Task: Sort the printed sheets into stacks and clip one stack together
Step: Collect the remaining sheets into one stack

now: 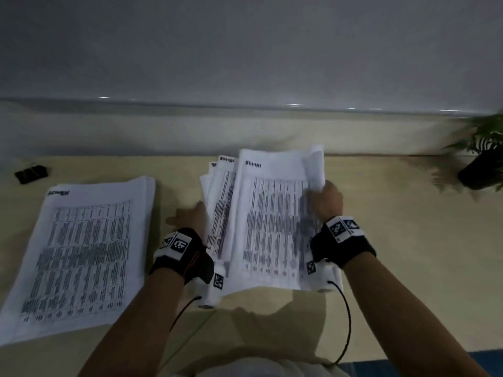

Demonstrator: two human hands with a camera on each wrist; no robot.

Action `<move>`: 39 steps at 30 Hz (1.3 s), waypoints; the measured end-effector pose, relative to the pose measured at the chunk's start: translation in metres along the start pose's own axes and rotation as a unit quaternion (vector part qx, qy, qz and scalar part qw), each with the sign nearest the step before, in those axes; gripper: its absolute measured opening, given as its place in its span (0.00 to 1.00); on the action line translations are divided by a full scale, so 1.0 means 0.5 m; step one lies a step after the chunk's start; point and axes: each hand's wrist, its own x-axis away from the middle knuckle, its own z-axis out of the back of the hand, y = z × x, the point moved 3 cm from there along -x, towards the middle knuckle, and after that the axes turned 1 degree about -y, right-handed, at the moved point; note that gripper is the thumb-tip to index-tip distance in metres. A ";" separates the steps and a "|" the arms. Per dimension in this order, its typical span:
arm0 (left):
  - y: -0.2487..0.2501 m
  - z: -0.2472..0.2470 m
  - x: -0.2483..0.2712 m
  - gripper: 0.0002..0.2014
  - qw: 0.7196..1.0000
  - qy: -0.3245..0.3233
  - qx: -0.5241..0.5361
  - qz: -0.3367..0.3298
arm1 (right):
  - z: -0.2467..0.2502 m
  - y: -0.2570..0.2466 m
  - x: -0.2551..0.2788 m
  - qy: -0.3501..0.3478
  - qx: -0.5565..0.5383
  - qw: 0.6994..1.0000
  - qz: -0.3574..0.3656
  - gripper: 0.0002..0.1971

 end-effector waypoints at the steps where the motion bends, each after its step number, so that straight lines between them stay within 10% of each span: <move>1: 0.003 -0.006 0.005 0.35 1.000 -0.017 0.009 0.017 | -0.027 0.012 0.007 -0.040 0.018 0.998 -0.038 0.25; 5: 0.020 -0.044 0.046 0.39 0.994 -0.077 -0.077 -0.002 | -0.114 0.001 0.067 -0.072 0.111 0.990 -0.043 0.30; 9: 0.041 -0.036 0.069 0.18 0.994 -0.053 -0.031 -0.095 | -0.106 -0.056 0.112 -0.120 0.033 0.988 0.087 0.12; 16: 0.169 0.157 0.180 0.06 0.882 0.137 0.197 -0.406 | 0.127 -0.223 0.170 0.187 -0.276 0.885 0.325 0.11; 19: 0.175 0.186 0.190 0.04 0.881 0.140 0.192 -0.409 | 0.117 -0.221 0.167 0.158 -0.276 0.902 0.292 0.09; 23: 0.162 0.199 0.223 0.05 0.855 0.099 0.162 -0.483 | 0.029 -0.153 0.138 -0.018 -0.320 0.941 0.111 0.35; 27: 0.173 0.237 0.273 0.09 0.811 0.034 0.206 -0.547 | 0.008 -0.155 0.154 -0.151 -0.413 0.895 0.072 0.20; 35: 0.201 0.328 0.326 0.12 0.712 0.121 0.296 -0.625 | 0.166 -0.293 0.217 0.037 -0.462 0.813 0.353 0.16; 39: 0.165 0.304 0.291 0.14 0.727 0.078 0.377 -0.569 | 0.123 -0.262 0.241 0.026 -0.449 0.833 0.321 0.25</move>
